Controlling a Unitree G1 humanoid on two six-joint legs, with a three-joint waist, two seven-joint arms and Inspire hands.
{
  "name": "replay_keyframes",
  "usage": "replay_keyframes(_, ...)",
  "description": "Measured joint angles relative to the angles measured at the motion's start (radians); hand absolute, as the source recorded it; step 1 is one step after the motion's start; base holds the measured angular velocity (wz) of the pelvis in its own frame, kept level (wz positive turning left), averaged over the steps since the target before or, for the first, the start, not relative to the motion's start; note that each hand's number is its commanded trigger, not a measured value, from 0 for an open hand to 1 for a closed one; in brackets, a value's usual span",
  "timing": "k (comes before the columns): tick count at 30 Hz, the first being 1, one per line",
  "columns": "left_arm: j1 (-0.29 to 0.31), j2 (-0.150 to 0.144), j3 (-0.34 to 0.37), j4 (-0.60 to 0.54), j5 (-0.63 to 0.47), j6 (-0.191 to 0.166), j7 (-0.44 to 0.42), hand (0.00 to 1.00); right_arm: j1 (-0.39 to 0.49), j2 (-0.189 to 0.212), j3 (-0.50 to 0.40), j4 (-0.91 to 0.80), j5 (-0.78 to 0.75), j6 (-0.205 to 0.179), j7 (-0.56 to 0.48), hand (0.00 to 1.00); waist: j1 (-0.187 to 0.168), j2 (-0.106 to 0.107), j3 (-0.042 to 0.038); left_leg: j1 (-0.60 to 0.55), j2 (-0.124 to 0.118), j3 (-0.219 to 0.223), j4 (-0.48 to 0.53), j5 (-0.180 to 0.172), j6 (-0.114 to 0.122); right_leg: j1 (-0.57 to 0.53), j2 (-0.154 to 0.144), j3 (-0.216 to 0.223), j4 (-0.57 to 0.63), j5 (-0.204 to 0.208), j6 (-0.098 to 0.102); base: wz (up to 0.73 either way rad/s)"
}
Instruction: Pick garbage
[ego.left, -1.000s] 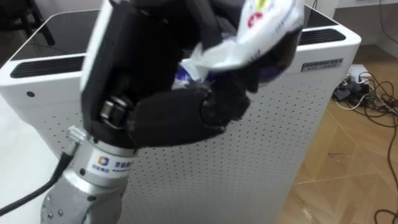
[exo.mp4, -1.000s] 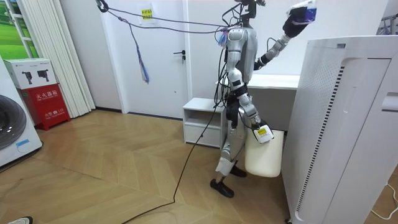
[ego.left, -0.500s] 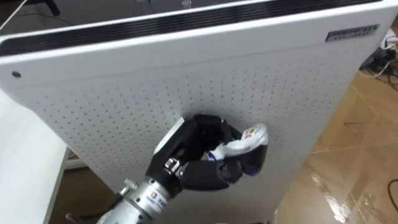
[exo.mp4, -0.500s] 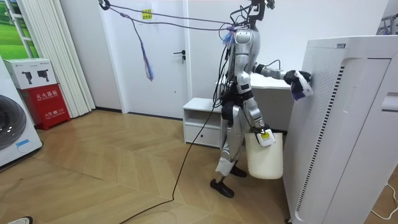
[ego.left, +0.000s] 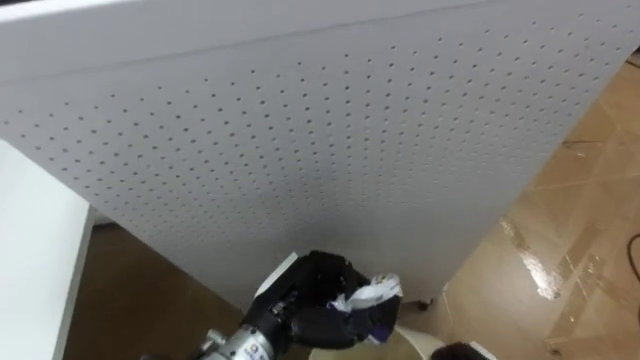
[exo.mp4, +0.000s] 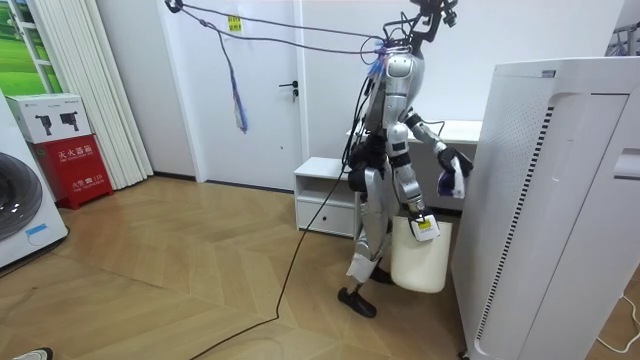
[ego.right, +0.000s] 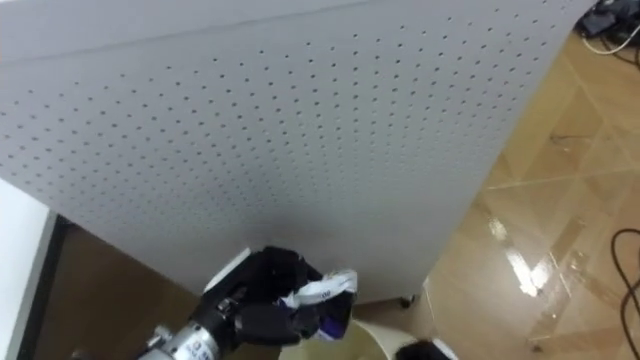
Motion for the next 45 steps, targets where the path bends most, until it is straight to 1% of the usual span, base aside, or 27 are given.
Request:
replay_keyframes(5,-0.010,-0.008,-0.023,0.044,0.014,-0.002,0.000,1.00,-0.010,0.011,0.000,0.000,0.003,0.000,-0.014,1.00,-0.002,-0.004,0.0021,-0.029,0.002,0.005,0.002,0.001,0.000,-0.036,-0.001,0.004,0.014,0.000,-0.001,-0.03)
replay_keyframes(7,-0.013,-0.010,-0.035,0.080,0.014,-0.003,-0.002,1.00,-0.021,0.015,-0.001,0.000,0.006,0.000,-0.024,1.00,-0.005,-0.009,0.0040,-0.047,0.004,0.013,0.004,0.002,-0.001,-0.056,0.000,0.006,0.022,-0.001,-0.002,-0.05)
replay_keyframes(8,-0.012,-0.009,-0.040,0.095,0.014,-0.003,-0.003,1.00,-0.023,0.016,-0.001,0.000,0.006,0.000,-0.025,1.00,-0.005,-0.014,0.0073,-0.051,0.004,0.015,0.004,0.002,-0.001,-0.063,-0.001,0.008,0.027,-0.002,-0.004,-0.04)
replay_keyframes(11,-0.012,-0.006,-0.041,0.127,0.014,-0.003,-0.004,1.00,-0.028,0.020,-0.001,-0.001,0.008,-0.001,-0.025,1.00,-0.007,-0.026,0.0062,-0.069,0.007,0.019,0.011,0.003,-0.003,-0.082,0.000,0.014,0.030,-0.003,-0.005,-0.03)
replay_keyframes(12,-0.013,-0.007,-0.042,0.134,0.014,-0.003,-0.005,0.98,-0.029,0.020,-0.001,-0.001,0.014,-0.001,-0.025,1.00,-0.008,-0.028,0.0057,-0.072,0.008,0.020,0.013,0.003,-0.003,-0.085,0.000,0.014,0.031,-0.003,-0.005,0.00)
replay_keyframes(13,-0.016,-0.006,-0.048,0.151,0.011,-0.003,-0.006,0.68,-0.029,0.019,-0.001,0.000,0.026,-0.001,-0.026,1.00,-0.012,-0.028,0.0057,-0.077,0.009,0.023,0.018,0.003,-0.003,-0.087,-0.001,0.010,0.031,-0.003,-0.005,0.05)
replay_keyframes(14,-0.018,-0.005,-0.053,0.159,0.010,-0.003,-0.006,0.58,-0.029,0.019,-0.001,0.000,0.033,-0.001,-0.027,1.00,-0.014,-0.028,0.0056,-0.078,0.010,0.024,0.019,0.003,-0.003,-0.087,-0.002,0.005,0.031,-0.003,-0.005,0.09)
replay_keyframes(15,-0.020,-0.004,-0.060,0.172,0.009,-0.003,-0.006,0.29,-0.029,0.020,-0.001,0.000,0.039,-0.001,-0.033,1.00,-0.018,-0.028,0.0056,-0.081,0.011,0.026,0.020,0.003,-0.002,-0.088,-0.004,0.001,0.032,-0.003,-0.005,0.07)
replay_keyframes(16,-0.020,-0.004,-0.062,0.181,0.010,-0.003,-0.007,0.24,-0.028,0.021,0.001,0.000,0.045,-0.001,-0.037,1.00,-0.019,-0.030,0.0051,-0.081,0.011,0.027,0.020,0.004,-0.002,-0.089,-0.005,0.001,0.032,-0.003,-0.005,0.05)
replay_keyframes(17,-0.020,-0.004,-0.062,0.185,0.011,-0.003,-0.007,0.12,-0.028,0.024,0.001,0.000,0.051,-0.001,-0.041,1.00,-0.020,-0.031,0.0047,-0.081,0.011,0.028,0.021,0.004,-0.001,-0.089,-0.005,0.001,0.033,-0.003,-0.005,0.00)
replay_keyframes(18,-0.020,-0.003,-0.062,0.185,0.011,-0.003,-0.007,0.09,-0.028,0.025,0.001,0.000,0.057,-0.001,-0.045,1.00,-0.021,-0.031,0.0047,-0.081,0.011,0.028,0.021,0.004,-0.001,-0.089,-0.006,0.001,0.033,-0.003,-0.005,0.00)
replay_keyframes(19,-0.020,-0.003,-0.062,0.185,0.011,-0.003,-0.007,0.03,-0.028,0.025,0.002,0.000,0.071,-0.001,-0.046,1.00,-0.023,-0.031,0.0047,-0.081,0.010,0.028,0.022,0.004,-0.001,-0.088,-0.006,0.001,0.035,-0.003,-0.005,0.00)
replay_keyframes(22,-0.020,-0.003,-0.062,0.185,0.011,-0.003,-0.007,0.00,-0.028,0.025,0.006,0.000,0.087,-0.001,-0.046,1.00,-0.028,-0.032,0.0045,-0.081,0.009,0.029,0.026,0.005,0.001,-0.090,-0.009,0.000,0.043,-0.003,-0.005,0.00)
replay_keyframes(25,-0.020,-0.002,-0.068,0.186,0.013,-0.003,-0.007,0.00,-0.028,0.025,0.009,-0.001,0.119,-0.001,-0.046,1.00,-0.028,-0.032,0.0042,-0.080,0.009,0.029,0.027,0.009,0.003,-0.091,-0.012,-0.001,0.049,-0.003,-0.007,0.00)
replay_keyframes(29,-0.019,0.000,-0.082,0.185,0.024,-0.003,-0.009,0.00,-0.026,0.025,0.012,-0.001,0.124,-0.001,-0.046,1.00,-0.028,-0.034,0.0033,-0.080,0.009,0.032,0.035,0.009,0.003,-0.091,-0.013,-0.001,0.055,-0.004,-0.008,0.00)
replay_keyframes(33,-0.018,0.007,-0.100,0.188,0.025,-0.003,-0.013,0.00,-0.026,0.025,0.030,-0.001,0.124,-0.001,-0.043,1.00,-0.027,-0.040,-0.0007,-0.079,0.010,0.038,0.043,0.009,0.003,-0.091,-0.015,0.000,0.064,-0.005,-0.009,0.00)
replay_keyframes(39,-0.016,0.014,-0.099,0.238,0.029,-0.002,-0.033,0.00,-0.022,0.025,0.042,-0.001,0.123,0.000,-0.040,1.00,-0.028,-0.041,-0.0016,-0.080,0.010,0.030,0.050,0.009,0.004,-0.090,-0.014,-0.003,0.062,-0.005,-0.010,0.00)
replay_keyframes(42,-0.014,0.024,-0.100,0.263,0.046,0.009,-0.056,0.00,-0.022,0.024,0.043,-0.001,0.123,0.001,-0.033,1.00,-0.027,-0.040,-0.0023,-0.083,0.011,0.027,0.051,0.009,0.004,-0.091,-0.013,-0.005,0.060,-0.004,-0.011,0.00)
replay_keyframes(45,-0.015,0.023,-0.110,0.309,0.046,0.018,-0.072,0.00,-0.022,0.025,0.046,-0.001,0.124,0.002,-0.031,1.00,-0.025,-0.037,-0.0045,-0.082,0.010,0.027,0.050,0.009,0.004,-0.089,-0.013,-0.007,0.064,-0.004,-0.011,0.00)
